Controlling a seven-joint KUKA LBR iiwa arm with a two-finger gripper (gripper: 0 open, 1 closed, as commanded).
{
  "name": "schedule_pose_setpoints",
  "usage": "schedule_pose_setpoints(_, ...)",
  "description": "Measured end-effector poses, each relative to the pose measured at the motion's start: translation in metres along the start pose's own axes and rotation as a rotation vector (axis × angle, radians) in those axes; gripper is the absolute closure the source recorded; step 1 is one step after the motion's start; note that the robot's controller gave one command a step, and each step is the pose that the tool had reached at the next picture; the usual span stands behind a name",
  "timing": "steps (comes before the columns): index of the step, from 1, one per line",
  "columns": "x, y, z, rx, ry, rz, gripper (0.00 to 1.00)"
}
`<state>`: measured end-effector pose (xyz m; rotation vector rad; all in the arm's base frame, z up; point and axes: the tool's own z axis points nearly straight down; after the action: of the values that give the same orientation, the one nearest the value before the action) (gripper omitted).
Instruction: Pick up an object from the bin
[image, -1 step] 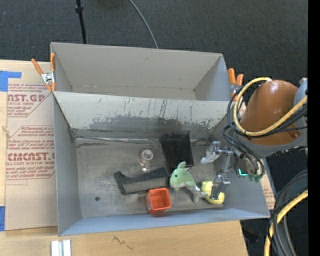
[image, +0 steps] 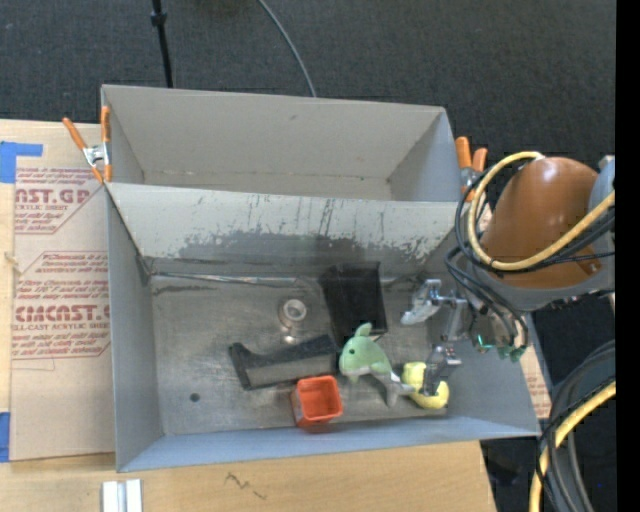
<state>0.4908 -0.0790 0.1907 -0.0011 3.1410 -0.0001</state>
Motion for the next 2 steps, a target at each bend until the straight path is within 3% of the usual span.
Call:
schedule_pose_setpoints(1,0.003,-0.022,0.048,0.001,-0.008,0.000,0.00)
schedule_pose_setpoints(2,-0.023,-0.031,0.089,0.000,0.000,0.128,1.00)
